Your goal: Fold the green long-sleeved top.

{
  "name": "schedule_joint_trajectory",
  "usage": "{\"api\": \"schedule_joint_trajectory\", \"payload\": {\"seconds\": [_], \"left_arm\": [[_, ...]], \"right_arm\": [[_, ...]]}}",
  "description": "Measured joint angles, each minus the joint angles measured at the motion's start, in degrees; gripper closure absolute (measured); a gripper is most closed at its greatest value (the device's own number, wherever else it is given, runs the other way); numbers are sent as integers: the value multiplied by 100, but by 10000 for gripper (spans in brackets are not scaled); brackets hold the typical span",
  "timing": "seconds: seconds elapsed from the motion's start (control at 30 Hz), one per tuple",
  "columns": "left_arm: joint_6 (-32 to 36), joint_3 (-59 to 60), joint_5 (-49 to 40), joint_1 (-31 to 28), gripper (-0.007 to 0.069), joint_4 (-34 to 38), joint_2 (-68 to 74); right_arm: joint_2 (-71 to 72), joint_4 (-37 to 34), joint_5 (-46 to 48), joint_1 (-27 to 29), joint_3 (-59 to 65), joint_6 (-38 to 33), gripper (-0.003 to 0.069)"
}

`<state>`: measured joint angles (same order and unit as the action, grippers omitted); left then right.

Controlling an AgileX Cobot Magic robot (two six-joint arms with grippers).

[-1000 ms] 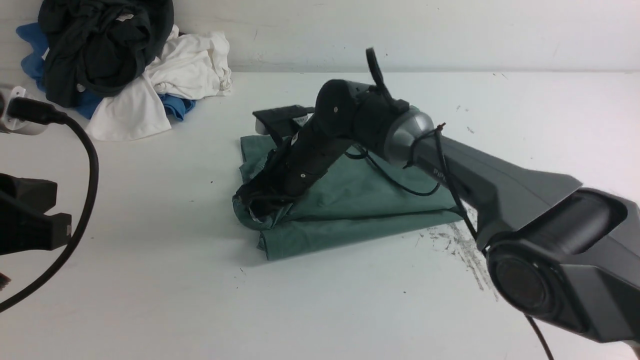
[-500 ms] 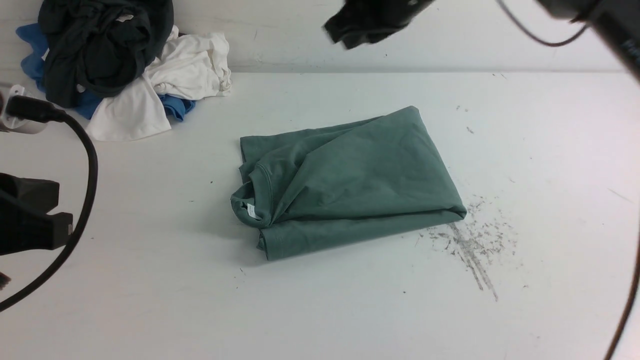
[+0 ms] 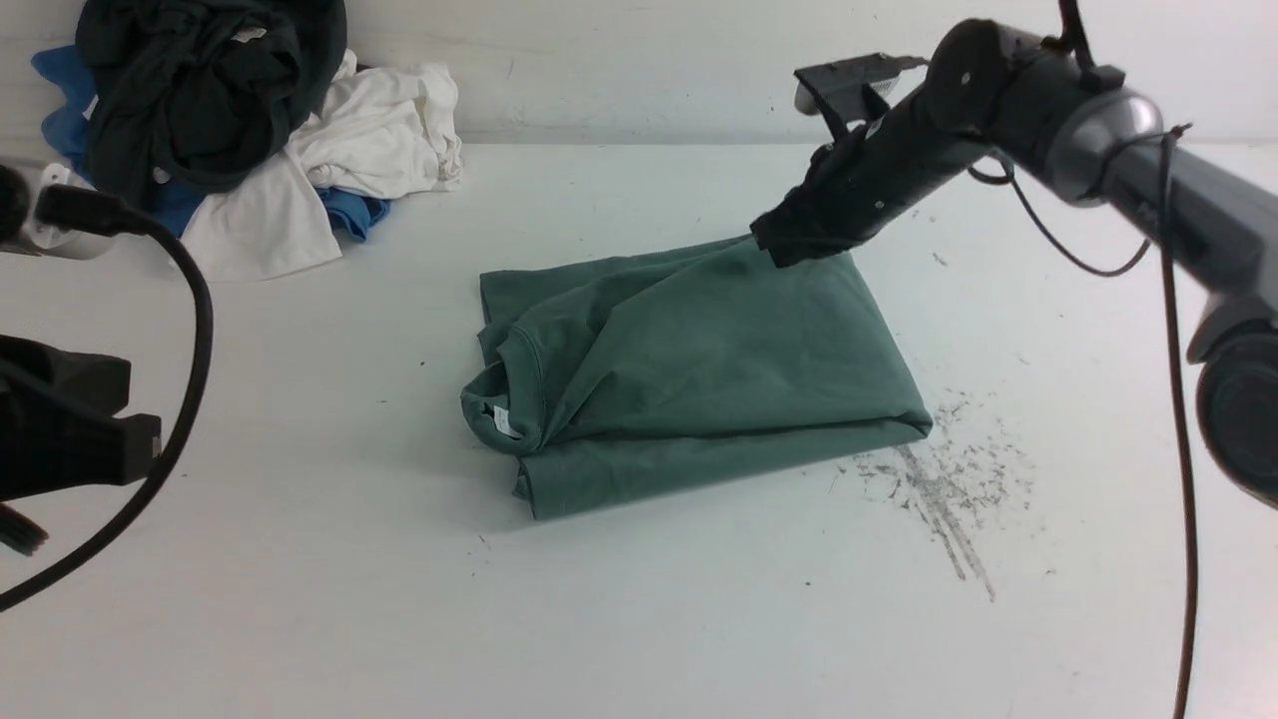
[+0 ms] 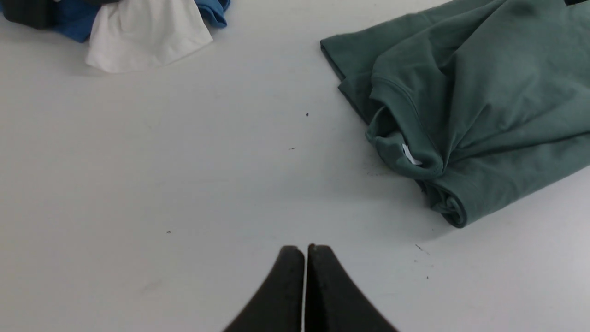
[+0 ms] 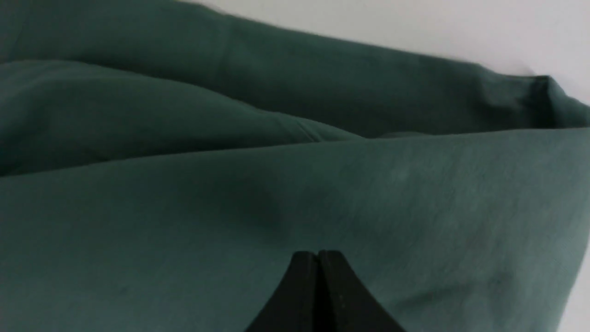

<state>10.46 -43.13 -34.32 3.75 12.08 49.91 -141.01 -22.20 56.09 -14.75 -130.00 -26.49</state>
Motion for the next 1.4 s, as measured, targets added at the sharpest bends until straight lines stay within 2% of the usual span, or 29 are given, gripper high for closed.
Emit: {"api": "schedule_joint_trajectory", "payload": {"seconds": [0.13, 0.3, 0.37, 0.63, 0.8, 0.97, 1.03, 1.2, 1.4], "left_arm": [[99, 0, 0, 0, 631, 32, 126], [563, 0, 76, 0, 631, 285, 24], [783, 0, 155, 0, 631, 443, -29], [1376, 0, 148, 0, 631, 1051, -67], [1985, 5, 7, 0, 631, 1459, -357], [2770, 73, -6, 0, 631, 1745, -1244], [3124, 302, 46, 0, 631, 1795, -1939], [3252, 952, 615, 0, 631, 1802, -2724], [3263, 1867, 1752, 0, 631, 1802, -3478]], "right_arm": [[-261, 191, -142, 7, 6, 42, 671], [-305, 900, -125, 146, 11, 1072, 671], [-270, 1068, -86, 260, 11, 1273, 672], [-37, 1230, 261, 388, 11, 1289, 672], [465, 748, 508, 322, 34, 866, 673], [1409, 690, 930, 229, 48, 734, 673], [2208, 926, 1115, 224, 73, 843, 673], [3588, 1400, 1071, 224, 586, 967, 673], [6164, 2168, 532, 224, 2947, 1231, 673]]}}
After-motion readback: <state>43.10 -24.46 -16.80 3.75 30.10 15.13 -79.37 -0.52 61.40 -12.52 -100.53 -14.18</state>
